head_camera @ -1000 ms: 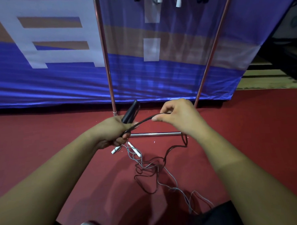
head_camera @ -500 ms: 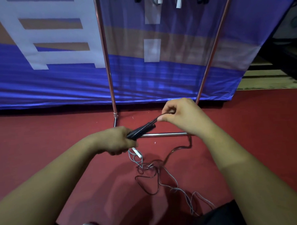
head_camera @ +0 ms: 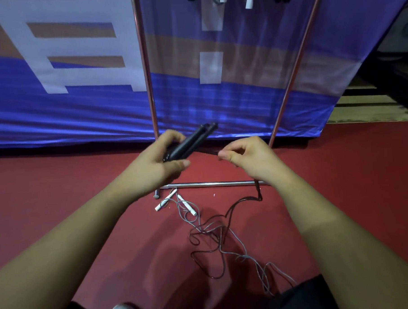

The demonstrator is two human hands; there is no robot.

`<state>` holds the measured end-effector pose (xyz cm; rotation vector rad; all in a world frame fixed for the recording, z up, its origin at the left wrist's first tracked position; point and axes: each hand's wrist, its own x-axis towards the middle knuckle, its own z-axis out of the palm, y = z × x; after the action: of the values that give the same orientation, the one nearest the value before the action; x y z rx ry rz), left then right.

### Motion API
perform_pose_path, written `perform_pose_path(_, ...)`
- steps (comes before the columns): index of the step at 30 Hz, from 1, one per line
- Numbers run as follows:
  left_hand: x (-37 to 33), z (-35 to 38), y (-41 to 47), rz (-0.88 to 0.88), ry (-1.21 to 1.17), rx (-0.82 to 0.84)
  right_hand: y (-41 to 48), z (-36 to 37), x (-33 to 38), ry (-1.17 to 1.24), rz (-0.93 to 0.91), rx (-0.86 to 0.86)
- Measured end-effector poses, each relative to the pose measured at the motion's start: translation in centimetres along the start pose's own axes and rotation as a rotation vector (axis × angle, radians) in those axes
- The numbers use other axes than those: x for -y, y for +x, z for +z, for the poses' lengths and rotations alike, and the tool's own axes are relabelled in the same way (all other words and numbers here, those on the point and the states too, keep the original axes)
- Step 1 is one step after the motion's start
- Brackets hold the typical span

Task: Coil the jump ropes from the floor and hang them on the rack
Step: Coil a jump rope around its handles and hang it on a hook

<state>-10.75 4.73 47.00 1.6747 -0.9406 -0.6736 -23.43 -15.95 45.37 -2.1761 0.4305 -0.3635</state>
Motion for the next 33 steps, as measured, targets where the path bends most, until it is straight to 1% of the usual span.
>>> perform_pose_path(3,-0.2,-0.1,0.4,-0.013,-0.151,-0.093,-0.4,0.1,0.4,0.039,0.016,0.061)
perform_pose_path(8,0.1,-2.2,0.8,-0.06,-0.136,-0.209,-0.8,-0.1,0.6,0.102,0.055,0.131)
perform_pose_path(10,0.5,-3.1,0.9,-0.084,-0.017,-0.259,-1.1,-0.1,0.7,0.088,0.045,0.162)
perform_pose_path(14,2.0,-3.7,1.2,-0.155,0.205,-0.304,-1.5,0.0,1.8,0.022,-0.04,0.144)
perform_pose_path(16,2.2,-3.5,1.4,-0.145,0.414,-0.309,-1.8,0.2,2.5,0.01,-0.083,0.126)
perform_pose_path(18,2.3,-2.8,1.4,-0.127,0.644,-0.276,-1.8,0.6,3.1,0.019,-0.116,0.07)
perform_pose_path(20,2.4,-1.6,1.4,-0.133,0.754,-0.202,-1.6,0.8,3.5,0.029,-0.132,0.007)
perform_pose_path(22,2.7,-0.6,1.3,-0.138,0.833,-0.122,-1.5,0.7,3.9,0.044,-0.138,-0.019)
perform_pose_path(24,2.8,0.0,1.3,-0.138,0.878,-0.053,-1.3,0.4,4.0,0.05,-0.145,-0.026)
perform_pose_path(27,2.4,0.8,1.0,-0.172,0.968,0.079,-1.4,0.1,3.9,-0.005,-0.159,-0.019)
perform_pose_path(29,2.1,1.4,0.7,-0.183,1.011,0.138,-1.3,0.0,3.8,-0.028,-0.159,-0.02)
perform_pose_path(31,1.6,1.8,0.4,-0.133,0.992,0.189,-1.2,-0.2,3.7,0.005,-0.146,-0.046)
perform_pose_path(33,1.0,1.8,0.1,-0.06,0.909,0.241,-1.0,-0.7,3.5,0.042,-0.135,-0.086)
